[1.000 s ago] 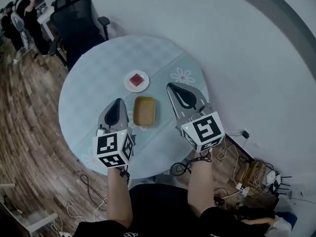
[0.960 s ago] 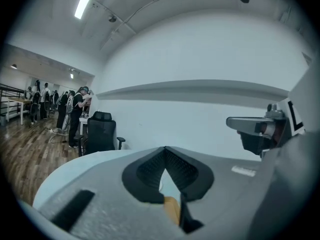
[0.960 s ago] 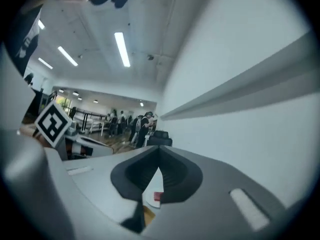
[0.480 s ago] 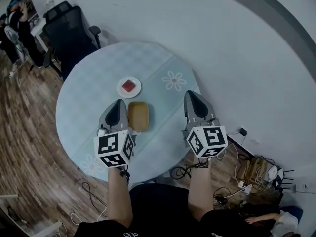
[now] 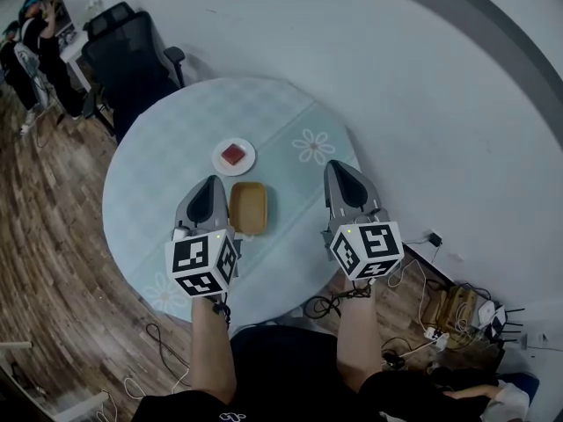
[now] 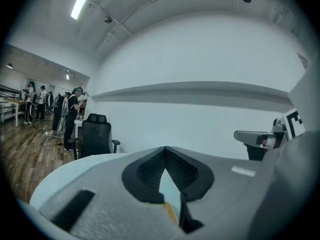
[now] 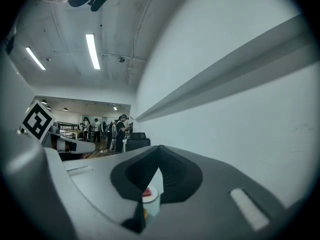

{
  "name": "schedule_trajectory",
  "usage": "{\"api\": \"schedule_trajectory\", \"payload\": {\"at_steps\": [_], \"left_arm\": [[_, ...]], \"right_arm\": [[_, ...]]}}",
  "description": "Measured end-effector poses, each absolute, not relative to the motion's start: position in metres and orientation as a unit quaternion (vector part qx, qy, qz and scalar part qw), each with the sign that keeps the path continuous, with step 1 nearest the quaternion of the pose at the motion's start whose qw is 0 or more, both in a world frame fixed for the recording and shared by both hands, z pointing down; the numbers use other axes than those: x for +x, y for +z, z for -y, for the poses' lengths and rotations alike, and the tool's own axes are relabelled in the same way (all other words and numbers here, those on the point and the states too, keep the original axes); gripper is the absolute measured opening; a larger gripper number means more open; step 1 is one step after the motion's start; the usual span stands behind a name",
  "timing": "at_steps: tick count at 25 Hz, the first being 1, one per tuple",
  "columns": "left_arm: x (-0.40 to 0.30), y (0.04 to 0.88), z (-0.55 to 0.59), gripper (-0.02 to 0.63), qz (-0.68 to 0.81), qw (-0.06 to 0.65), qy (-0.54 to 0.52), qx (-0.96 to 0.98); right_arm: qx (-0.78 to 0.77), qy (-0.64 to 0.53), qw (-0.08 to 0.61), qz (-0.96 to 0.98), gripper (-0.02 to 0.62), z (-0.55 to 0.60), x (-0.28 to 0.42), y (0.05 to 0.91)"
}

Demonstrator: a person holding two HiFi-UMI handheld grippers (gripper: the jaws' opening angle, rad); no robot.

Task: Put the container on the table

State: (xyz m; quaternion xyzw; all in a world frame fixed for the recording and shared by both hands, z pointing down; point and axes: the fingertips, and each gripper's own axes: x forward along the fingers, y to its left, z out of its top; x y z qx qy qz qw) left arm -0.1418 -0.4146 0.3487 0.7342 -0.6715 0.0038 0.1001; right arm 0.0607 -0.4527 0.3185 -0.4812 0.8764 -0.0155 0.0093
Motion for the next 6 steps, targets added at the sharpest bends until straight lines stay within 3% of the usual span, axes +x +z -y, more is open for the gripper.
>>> {"api": "schedule_trajectory", "payload": {"at_steps": [6], "left_arm": [[-0.148,0.352,0.413,0.003,0.674,0.103,0.006,0.732]], "right_arm": [[-0.469,-0.008,0.003,-0.883,0.010,0.452,0.047,0.318]]}}
